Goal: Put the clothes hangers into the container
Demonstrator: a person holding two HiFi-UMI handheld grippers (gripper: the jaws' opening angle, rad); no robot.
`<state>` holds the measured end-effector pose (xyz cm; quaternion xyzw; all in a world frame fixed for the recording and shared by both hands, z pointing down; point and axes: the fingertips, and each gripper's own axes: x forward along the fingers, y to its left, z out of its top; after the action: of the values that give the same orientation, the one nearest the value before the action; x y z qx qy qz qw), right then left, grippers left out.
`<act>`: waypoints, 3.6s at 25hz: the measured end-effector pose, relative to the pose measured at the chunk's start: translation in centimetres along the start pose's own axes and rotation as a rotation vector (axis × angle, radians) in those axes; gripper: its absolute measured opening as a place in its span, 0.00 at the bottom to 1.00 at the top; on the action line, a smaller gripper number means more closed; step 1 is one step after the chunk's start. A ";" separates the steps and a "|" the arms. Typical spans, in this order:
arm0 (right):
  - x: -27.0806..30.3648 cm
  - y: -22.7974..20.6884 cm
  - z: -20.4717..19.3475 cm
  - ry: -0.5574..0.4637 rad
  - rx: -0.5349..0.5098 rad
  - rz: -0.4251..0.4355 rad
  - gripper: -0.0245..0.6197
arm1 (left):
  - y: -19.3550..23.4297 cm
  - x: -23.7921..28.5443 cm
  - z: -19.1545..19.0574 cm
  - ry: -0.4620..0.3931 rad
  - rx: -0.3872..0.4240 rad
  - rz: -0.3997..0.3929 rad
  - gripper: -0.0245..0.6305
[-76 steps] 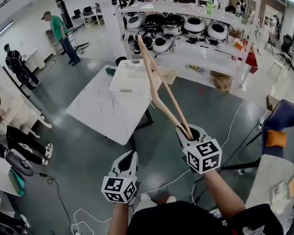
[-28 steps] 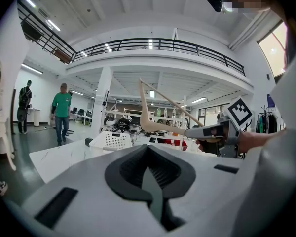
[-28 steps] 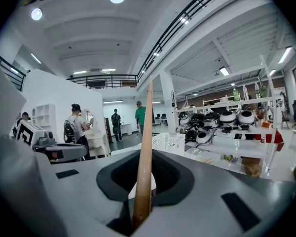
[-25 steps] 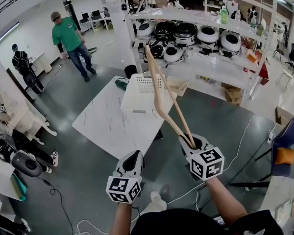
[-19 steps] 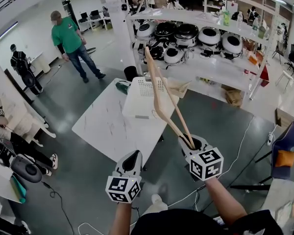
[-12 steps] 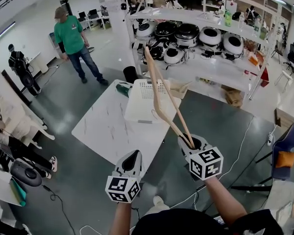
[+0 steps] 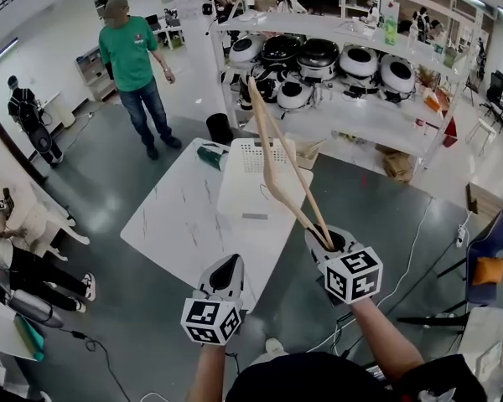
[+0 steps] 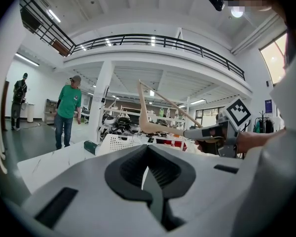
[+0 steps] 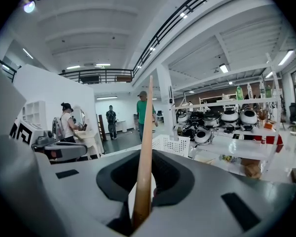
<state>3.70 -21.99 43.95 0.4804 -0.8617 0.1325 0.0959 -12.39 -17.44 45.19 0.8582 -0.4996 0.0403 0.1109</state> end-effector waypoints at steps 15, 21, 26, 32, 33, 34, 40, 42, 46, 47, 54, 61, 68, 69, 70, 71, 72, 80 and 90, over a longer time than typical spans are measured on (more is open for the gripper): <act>4.0 1.6 0.7 0.007 -0.014 -0.034 0.14 | 4.4 0.9 0.1 -0.010 -0.017 -0.033 0.04; 4.8 1.3 0.6 0.034 -0.013 -0.043 0.14 | 4.6 1.1 0.2 -0.013 -0.033 -0.030 0.04; 6.2 0.1 0.5 0.047 -0.004 -0.039 0.14 | 4.7 2.3 -0.1 -0.004 -0.033 -0.022 0.04; 8.8 -1.5 0.3 0.070 -0.003 -0.023 0.14 | 5.4 4.4 0.2 -0.007 -0.026 0.000 0.04; 9.3 -1.8 0.3 0.076 -0.002 -0.020 0.14 | 5.5 4.8 0.3 -0.007 -0.025 0.004 0.04; 9.8 -2.1 0.3 0.082 -0.001 -0.017 0.14 | 5.7 5.2 0.5 -0.007 -0.025 0.007 0.04; 12.6 -3.5 0.1 0.114 -0.006 0.000 0.14 | 6.0 7.8 0.9 -0.010 -0.021 0.017 0.04; 13.3 -3.9 -0.2 0.120 -0.010 0.007 0.14 | 6.1 8.5 0.9 -0.009 -0.020 0.022 0.04; 14.9 -4.6 -0.8 0.155 -0.020 0.010 0.14 | 6.4 9.7 1.3 -0.014 -0.018 0.029 0.04; 15.3 -4.8 -1.0 0.168 -0.022 0.008 0.14 | 6.5 9.9 1.4 -0.015 -0.017 0.030 0.04; 17.8 -6.2 -3.0 0.259 -0.020 -0.014 0.14 | 6.8 10.9 1.6 -0.012 -0.013 0.038 0.04; 19.6 -6.9 -4.3 0.326 -0.034 -0.025 0.14 | 7.1 11.7 1.7 -0.014 -0.011 0.036 0.04; 20.4 -7.0 -5.9 0.391 -0.038 -0.031 0.14 | 7.5 11.6 1.4 -0.014 -0.019 0.041 0.04; 20.5 -7.1 -6.0 0.397 -0.036 -0.035 0.14 | 7.6 11.7 1.4 -0.015 -0.020 0.043 0.04; 20.6 -7.1 -6.0 0.403 -0.034 -0.038 0.14 | 7.7 11.7 1.4 -0.015 -0.022 0.044 0.04; 20.7 -7.1 -6.1 0.411 -0.033 -0.038 0.14 | 7.7 11.8 1.4 -0.016 -0.023 0.046 0.04; 20.8 -7.1 -6.3 0.419 -0.033 -0.038 0.14 | 7.8 11.8 1.4 -0.016 -0.025 0.047 0.04; 21.4 -7.0 -7.4 0.480 -0.029 -0.039 0.14 | 8.0 11.8 1.2 -0.013 -0.033 0.056 0.04; 21.7 -7.0 -9.3 0.559 -0.029 -0.039 0.14 | 8.5 11.7 0.8 -0.006 -0.043 0.070 0.04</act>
<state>-1.28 -39.96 60.09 0.4402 -0.7941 0.2458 0.3394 -13.95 -31.60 47.79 0.8378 -0.5303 0.0305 0.1264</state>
